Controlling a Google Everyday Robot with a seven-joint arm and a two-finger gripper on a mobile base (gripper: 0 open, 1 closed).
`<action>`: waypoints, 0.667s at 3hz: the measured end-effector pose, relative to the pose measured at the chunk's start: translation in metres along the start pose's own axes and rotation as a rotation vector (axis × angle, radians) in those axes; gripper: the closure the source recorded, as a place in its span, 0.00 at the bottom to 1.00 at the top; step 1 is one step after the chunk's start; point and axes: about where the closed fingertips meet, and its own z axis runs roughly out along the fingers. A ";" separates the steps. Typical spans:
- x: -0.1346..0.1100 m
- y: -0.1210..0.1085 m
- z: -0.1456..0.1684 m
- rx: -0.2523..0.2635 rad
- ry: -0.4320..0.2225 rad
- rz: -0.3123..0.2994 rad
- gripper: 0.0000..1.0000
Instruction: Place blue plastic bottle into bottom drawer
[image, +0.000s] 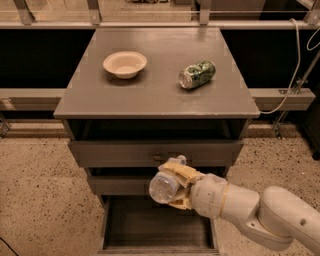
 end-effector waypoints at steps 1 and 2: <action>0.044 0.066 0.015 -0.196 0.003 -0.042 1.00; 0.068 0.107 0.021 -0.320 -0.001 -0.084 1.00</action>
Offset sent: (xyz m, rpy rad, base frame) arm 0.0066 0.0034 -0.0865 -0.1780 0.0523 0.1081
